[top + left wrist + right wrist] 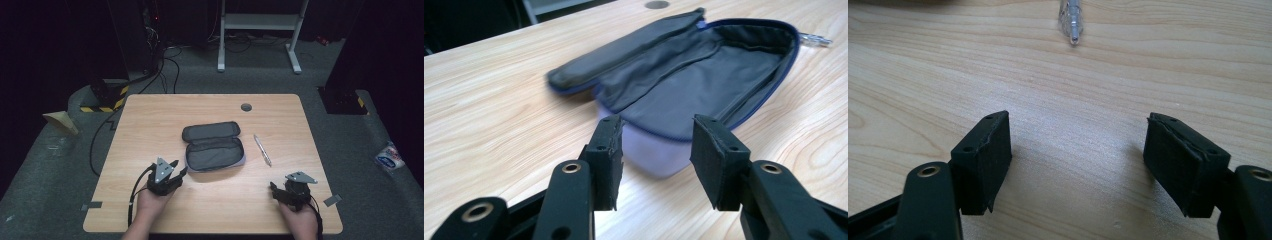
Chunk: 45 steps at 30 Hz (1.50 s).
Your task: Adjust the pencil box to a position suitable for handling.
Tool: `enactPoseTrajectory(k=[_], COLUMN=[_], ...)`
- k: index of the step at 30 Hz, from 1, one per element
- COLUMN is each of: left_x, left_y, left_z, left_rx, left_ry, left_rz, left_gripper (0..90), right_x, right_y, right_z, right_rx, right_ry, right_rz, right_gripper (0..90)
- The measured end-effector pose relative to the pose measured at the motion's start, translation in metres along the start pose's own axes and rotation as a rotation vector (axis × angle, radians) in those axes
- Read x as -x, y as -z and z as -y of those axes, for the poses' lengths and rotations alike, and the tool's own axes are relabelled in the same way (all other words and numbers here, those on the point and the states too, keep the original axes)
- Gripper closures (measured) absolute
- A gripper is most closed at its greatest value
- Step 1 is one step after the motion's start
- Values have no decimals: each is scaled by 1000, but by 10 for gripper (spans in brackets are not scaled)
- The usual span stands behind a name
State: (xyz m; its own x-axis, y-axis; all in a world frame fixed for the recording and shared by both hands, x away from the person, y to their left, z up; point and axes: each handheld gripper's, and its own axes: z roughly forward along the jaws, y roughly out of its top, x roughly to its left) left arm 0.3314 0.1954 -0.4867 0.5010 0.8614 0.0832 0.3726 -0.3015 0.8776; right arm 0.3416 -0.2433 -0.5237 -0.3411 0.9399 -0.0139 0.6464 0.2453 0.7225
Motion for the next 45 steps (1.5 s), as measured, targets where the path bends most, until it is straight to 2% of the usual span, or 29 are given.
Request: enactPoseTrajectory(k=[4, 6, 7, 9, 11, 16, 19, 21, 23, 24, 26, 30, 34, 37, 40, 42, 45], left_x=[-20, -30, -30, -35, -39, -41, -33, -25, -10, -3, 8, 19, 24, 20, 16, 12, 10], left_y=[5, 5, 5, 3, 1, -2, -3, -5, -10, -13, -20, -32, -44, -54, -54, -54, -55], left_z=[22, 39, 39, 48, 50, 49, 48, 46, 41, 38, 30, 13, 6, 4, 5, 6, 7], left_rx=[-63, -115, -115, -164, -207, -217, -215, -218, -222, -223, -210, -161, -142, -151, -157, -155, -166], left_ry=[45, 45, 45, 68, 79, 104, 76, 84, 50, 24, 24, 38, 35, 71, 73, 93, 86], left_rz=[-37, -80, -80, -86, -83, -61, -25, 8, 41, 41, 53, 31, 24, 13, -17, -22, -32], left_gripper=[545, 534, 530, 526, 502, 425, 425, 416, 383, 372, 342, 354, 392, 413, 440, 447, 451], right_x=[0, 0, 0, 0, 0, 0, 0, 0, 0, 1, 1, 0, 0, 0, 0, 0, 0], right_y=[0, 0, 0, 0, 0, -1, -1, -1, -1, -1, -1, -1, -1, -1, -1, -1, -1], right_z=[0, 0, 0, 0, 0, -1, -2, -2, -2, -2, -2, -2, -2, -1, -1, -1, -1], right_rx=[0, 0, 0, 3, 1, 1, 2, 3, 7, 7, 7, 8, 9, 9, 9, 9, 12], right_ry=[1, 1, 1, 12, 14, 23, 22, 16, 12, 11, 10, 5, 4, 5, 5, 6, 8], right_rz=[0, 0, 0, -6, -14, -20, -17, -14, -11, -12, -10, -3, -3, -2, -2, -2, -1], right_gripper=[269, 269, 269, 277, 278, 279, 281, 301, 326, 332, 333, 334, 334, 334, 333, 334, 334])
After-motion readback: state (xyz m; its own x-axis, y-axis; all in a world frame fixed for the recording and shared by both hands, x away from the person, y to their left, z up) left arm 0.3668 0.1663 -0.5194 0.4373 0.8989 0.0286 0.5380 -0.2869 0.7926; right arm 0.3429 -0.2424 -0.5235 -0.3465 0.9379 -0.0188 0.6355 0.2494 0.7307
